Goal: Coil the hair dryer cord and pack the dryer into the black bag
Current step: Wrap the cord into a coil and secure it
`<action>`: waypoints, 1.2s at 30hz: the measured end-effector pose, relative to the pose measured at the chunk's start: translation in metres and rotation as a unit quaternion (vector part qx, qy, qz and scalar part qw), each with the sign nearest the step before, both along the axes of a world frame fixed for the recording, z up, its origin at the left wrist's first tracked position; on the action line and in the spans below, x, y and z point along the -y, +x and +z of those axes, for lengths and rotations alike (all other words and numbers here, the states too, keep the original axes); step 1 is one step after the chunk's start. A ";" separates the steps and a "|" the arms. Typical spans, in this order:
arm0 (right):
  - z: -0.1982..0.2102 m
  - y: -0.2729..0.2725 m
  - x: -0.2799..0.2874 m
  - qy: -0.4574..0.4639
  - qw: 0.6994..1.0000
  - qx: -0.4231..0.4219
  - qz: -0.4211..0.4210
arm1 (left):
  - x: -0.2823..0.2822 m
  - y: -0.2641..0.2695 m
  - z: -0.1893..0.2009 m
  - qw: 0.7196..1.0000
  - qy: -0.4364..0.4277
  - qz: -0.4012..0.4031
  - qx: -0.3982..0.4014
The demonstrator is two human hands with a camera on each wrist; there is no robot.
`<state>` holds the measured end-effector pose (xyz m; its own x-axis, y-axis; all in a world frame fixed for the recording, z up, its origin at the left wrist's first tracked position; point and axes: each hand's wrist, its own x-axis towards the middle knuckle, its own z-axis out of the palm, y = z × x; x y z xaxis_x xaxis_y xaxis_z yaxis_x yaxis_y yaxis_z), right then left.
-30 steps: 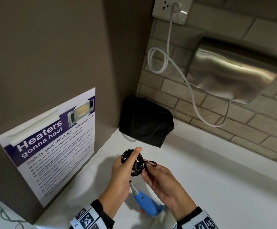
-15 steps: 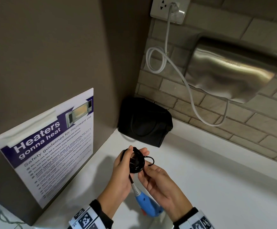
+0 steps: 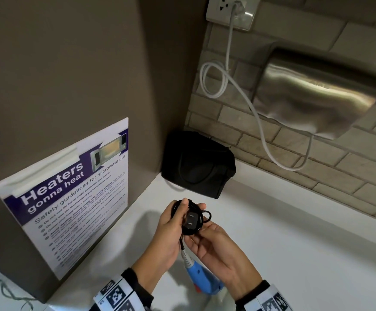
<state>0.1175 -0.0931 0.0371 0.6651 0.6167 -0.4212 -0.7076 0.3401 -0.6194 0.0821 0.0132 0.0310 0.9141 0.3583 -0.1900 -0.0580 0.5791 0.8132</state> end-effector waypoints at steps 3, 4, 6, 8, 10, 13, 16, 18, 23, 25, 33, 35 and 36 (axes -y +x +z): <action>0.001 -0.002 0.001 0.010 1.000 -0.010 0.005 | -0.002 0.002 -0.004 0.999 0.022 0.028 -0.014; 0.002 -0.002 0.002 0.022 0.999 -0.020 0.015 | -0.003 0.002 -0.006 0.999 0.028 0.039 -0.017; 0.005 -0.003 0.004 0.043 0.997 -0.034 0.046 | -0.006 0.001 -0.009 0.998 0.038 0.055 -0.018; 0.009 -0.005 0.002 0.032 0.998 -0.022 0.056 | -0.003 0.000 -0.009 0.996 0.070 0.051 -0.017; 0.010 -0.004 0.000 -0.017 0.998 0.024 0.050 | 0.003 -0.002 -0.008 0.993 0.107 0.038 -0.008; 0.009 -0.004 -0.003 -0.063 0.991 0.100 0.058 | 0.005 -0.004 -0.006 0.995 0.096 0.030 0.000; 0.008 -0.006 0.003 -0.143 0.964 0.204 0.091 | -0.002 -0.003 -0.007 0.996 0.079 0.036 -0.003; 0.012 -0.011 0.006 -0.194 0.935 0.268 0.126 | -0.006 -0.002 -0.009 0.996 0.062 0.058 -0.014; 0.021 -0.026 0.011 -0.295 0.860 0.375 0.183 | -0.009 0.002 -0.015 0.994 -0.029 0.102 -0.032; 0.025 -0.032 0.014 -0.298 0.856 0.378 0.188 | -0.010 0.003 -0.017 0.992 -0.047 0.108 -0.042; 0.028 -0.024 0.025 -0.274 0.895 0.309 0.170 | -0.018 0.003 -0.011 0.994 -0.104 0.029 -0.006; 0.027 -0.022 0.024 -0.275 0.900 0.292 0.171 | -0.016 0.001 -0.007 0.995 -0.099 -0.027 0.005; 0.027 -0.023 0.022 -0.281 0.899 0.289 0.172 | -0.015 0.000 -0.007 0.996 -0.081 -0.049 0.000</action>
<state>0.0947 -0.1154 0.0637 0.6837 0.6255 -0.3759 -0.2149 -0.3196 -0.9228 0.0821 0.0280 0.0242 0.9433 0.2315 -0.2380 0.0059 0.7049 0.7092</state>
